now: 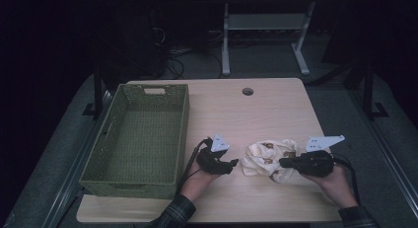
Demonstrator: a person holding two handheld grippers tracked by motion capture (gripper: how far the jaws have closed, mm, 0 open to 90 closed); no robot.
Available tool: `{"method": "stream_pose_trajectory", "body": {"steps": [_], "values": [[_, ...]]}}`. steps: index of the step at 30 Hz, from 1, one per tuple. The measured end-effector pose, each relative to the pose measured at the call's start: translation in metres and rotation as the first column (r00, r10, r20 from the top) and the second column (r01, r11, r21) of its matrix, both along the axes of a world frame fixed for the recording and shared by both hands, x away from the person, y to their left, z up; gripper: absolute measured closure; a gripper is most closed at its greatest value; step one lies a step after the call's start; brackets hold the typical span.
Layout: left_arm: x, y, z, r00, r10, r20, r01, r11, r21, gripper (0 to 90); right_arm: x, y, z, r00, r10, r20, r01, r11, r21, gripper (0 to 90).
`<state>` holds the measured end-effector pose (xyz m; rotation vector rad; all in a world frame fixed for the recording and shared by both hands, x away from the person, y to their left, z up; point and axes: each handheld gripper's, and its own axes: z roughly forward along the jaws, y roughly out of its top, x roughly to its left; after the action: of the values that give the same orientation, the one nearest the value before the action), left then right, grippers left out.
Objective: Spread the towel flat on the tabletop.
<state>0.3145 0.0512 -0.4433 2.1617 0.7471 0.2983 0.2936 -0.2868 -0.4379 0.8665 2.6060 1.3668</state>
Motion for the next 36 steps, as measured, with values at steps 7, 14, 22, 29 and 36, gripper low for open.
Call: {"method": "stream_pose_trajectory", "body": {"steps": [7, 14, 22, 29, 36], "values": [[0.014, -0.010, -0.001, 0.9999, 0.000, 0.012, 0.000, 1.0000, 0.005, 46.5, -0.005, -0.007, -0.021, 0.9975, -0.005, -0.071, 0.000, 0.9964, -0.084, 88.3], [0.039, -0.029, -0.010, 0.9995, -0.031, -0.012, 0.031, 0.9995, 0.009, 52.4, -0.002, -0.005, -0.019, 0.9974, -0.001, -0.072, -0.003, 0.9979, -0.065, 76.8], [0.049, -0.049, -0.024, 0.9962, -0.079, -0.035, 0.081, 0.9960, 0.037, 55.4, 0.014, -0.016, -0.005, 0.9950, -0.097, 0.026, 0.098, 0.9938, -0.051, 73.1], [0.051, -0.060, -0.028, 0.9919, -0.118, -0.045, 0.120, 0.9919, 0.041, 59.6, 0.044, -0.021, -0.008, 0.9752, -0.211, 0.065, 0.217, 0.9717, -0.093, 71.6], [0.053, -0.066, -0.029, 0.9871, -0.149, -0.057, 0.152, 0.9878, 0.035, 76.7, 0.068, -0.026, -0.021, 0.9553, -0.288, 0.066, 0.295, 0.9450, -0.141, 69.3]]}}
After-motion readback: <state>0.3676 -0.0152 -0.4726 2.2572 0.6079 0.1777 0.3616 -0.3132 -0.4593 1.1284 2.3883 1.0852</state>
